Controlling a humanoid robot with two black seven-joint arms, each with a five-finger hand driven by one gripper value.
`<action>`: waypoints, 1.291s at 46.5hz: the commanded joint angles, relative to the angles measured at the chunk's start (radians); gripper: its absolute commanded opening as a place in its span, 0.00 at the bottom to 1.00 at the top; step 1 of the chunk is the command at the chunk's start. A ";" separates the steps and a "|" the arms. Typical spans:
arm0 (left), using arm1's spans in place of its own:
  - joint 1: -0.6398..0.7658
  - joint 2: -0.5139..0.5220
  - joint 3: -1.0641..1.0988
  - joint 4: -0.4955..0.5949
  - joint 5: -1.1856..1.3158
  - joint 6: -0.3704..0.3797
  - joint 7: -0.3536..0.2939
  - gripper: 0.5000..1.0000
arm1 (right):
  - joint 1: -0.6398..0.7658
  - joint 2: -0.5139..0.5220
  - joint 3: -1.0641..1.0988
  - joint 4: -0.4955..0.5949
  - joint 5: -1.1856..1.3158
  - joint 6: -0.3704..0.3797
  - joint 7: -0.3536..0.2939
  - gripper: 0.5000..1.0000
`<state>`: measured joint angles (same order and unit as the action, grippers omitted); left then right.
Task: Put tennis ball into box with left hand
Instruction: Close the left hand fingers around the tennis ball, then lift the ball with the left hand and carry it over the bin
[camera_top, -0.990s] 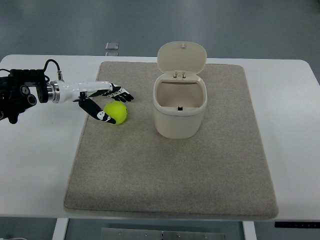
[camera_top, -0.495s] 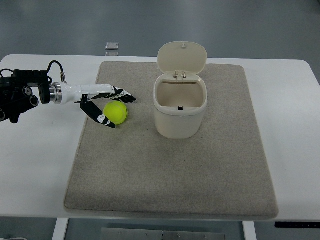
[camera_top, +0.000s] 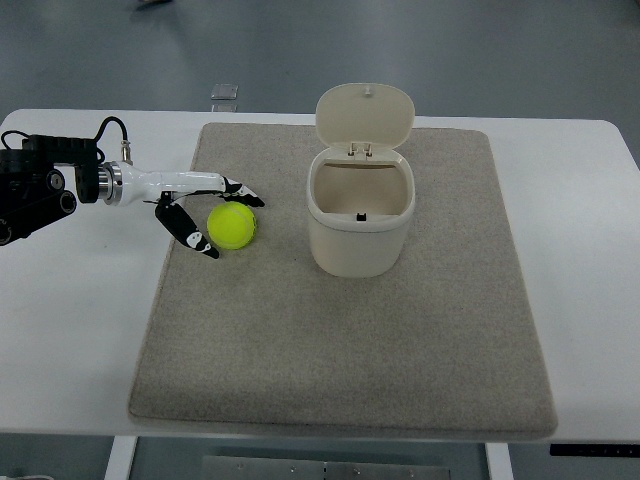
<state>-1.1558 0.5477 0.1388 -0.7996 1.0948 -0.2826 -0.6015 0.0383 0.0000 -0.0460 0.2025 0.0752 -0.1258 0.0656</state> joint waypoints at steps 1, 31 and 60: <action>0.002 -0.009 -0.002 0.000 0.004 0.011 0.002 0.87 | 0.000 0.000 0.000 0.000 0.000 0.000 0.000 0.81; 0.010 -0.032 -0.005 -0.001 -0.012 0.080 0.002 0.57 | 0.000 0.000 0.000 0.000 0.000 0.000 0.000 0.81; 0.018 -0.031 -0.036 0.022 -0.035 0.122 0.006 0.17 | 0.000 0.000 0.000 0.000 0.000 0.000 0.000 0.80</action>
<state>-1.1391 0.5171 0.1031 -0.7777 1.0715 -0.1679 -0.5966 0.0384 0.0000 -0.0460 0.2025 0.0752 -0.1258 0.0652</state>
